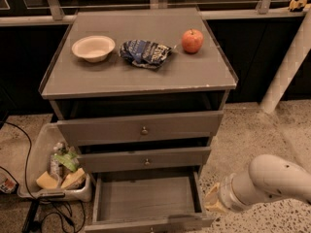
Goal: Close bottom drawer
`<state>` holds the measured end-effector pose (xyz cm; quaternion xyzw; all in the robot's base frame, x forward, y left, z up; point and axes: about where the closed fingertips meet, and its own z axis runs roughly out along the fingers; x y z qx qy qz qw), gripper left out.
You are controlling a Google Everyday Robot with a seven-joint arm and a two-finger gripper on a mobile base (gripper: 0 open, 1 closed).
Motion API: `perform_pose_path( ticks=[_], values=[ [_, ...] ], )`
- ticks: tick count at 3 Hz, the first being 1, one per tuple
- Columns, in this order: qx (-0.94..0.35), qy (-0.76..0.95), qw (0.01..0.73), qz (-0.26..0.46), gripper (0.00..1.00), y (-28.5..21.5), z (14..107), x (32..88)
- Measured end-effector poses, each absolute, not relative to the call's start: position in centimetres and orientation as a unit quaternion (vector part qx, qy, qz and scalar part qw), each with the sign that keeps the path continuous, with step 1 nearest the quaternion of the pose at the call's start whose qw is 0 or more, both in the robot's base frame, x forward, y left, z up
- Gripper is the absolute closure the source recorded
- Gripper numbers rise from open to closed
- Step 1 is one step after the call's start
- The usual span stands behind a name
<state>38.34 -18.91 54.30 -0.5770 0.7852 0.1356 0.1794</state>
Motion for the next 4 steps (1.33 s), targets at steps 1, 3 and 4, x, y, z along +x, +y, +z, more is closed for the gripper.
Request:
perform_pose_path(
  ticks=[1, 3, 4],
  values=[
    [-0.577, 0.785, 0.180, 0.134, 1.00, -18.9, 54.4, 38.4],
    [-0.568, 0.792, 0.185, 0.128, 1.00, -18.6, 49.0, 38.8],
    [-0.555, 0.791, 0.217, 0.138, 1.00, -18.0, 43.6, 39.6]
  ],
)
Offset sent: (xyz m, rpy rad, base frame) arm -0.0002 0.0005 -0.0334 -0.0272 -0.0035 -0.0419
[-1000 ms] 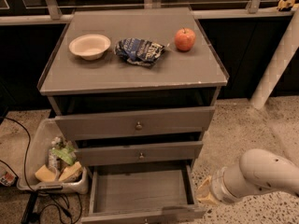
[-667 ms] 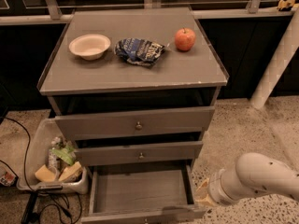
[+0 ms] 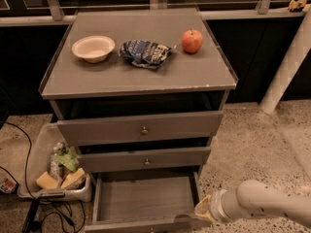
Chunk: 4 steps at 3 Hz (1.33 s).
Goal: Close bottom drawer
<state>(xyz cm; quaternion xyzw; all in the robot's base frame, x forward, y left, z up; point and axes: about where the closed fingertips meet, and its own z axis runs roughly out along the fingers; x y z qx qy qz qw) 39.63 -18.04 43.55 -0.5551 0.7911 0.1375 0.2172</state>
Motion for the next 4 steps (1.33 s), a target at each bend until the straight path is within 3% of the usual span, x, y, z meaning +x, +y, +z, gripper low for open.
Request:
perform_pose_path(
  ticks=[1, 4],
  values=[
    [-0.531, 0.800, 0.222, 0.167, 1.00, -17.4, 36.7, 39.8],
    [-0.524, 0.809, 0.216, 0.156, 1.00, -17.7, 31.9, 39.9]
  ],
)
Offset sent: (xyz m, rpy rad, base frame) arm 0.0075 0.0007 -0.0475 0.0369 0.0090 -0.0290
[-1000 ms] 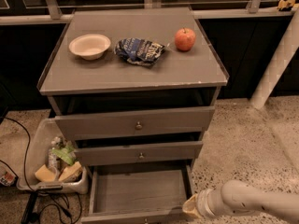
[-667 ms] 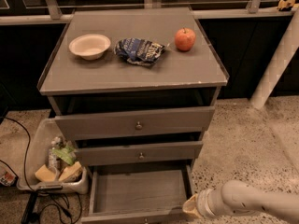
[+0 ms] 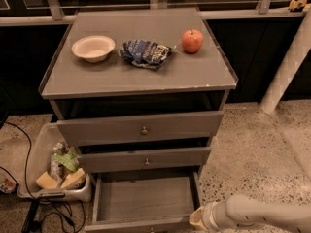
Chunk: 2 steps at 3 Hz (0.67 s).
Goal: Close bottom drawer
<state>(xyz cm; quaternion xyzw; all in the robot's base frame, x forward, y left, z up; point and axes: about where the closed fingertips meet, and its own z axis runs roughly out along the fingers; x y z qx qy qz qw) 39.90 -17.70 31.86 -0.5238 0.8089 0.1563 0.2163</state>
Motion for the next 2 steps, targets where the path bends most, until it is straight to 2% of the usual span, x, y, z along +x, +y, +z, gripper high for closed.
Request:
perform_pose_path(
  ticks=[2],
  values=[
    [-0.528, 0.806, 0.205, 0.172, 1.00, -17.5, 21.4, 38.7]
  ],
)
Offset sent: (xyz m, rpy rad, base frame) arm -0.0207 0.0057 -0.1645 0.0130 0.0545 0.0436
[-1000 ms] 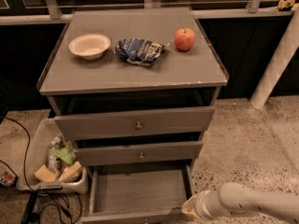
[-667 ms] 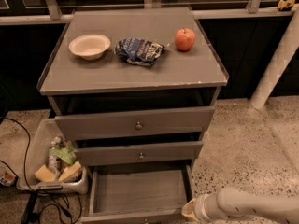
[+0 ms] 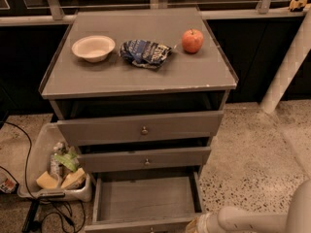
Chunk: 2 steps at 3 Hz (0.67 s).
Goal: Close bottom drawer
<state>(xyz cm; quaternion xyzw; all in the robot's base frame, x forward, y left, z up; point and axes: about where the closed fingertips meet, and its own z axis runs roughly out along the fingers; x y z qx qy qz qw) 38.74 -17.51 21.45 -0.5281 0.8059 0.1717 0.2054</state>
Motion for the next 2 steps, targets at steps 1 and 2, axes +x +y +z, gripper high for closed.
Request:
perform_pose_path(
  ticks=[1, 2],
  values=[
    [-0.536, 0.803, 0.190, 0.181, 1.00, -16.5, 17.2, 38.0],
    [-0.540, 0.802, 0.176, 0.187, 1.00, -15.5, 14.2, 38.3]
  ],
)
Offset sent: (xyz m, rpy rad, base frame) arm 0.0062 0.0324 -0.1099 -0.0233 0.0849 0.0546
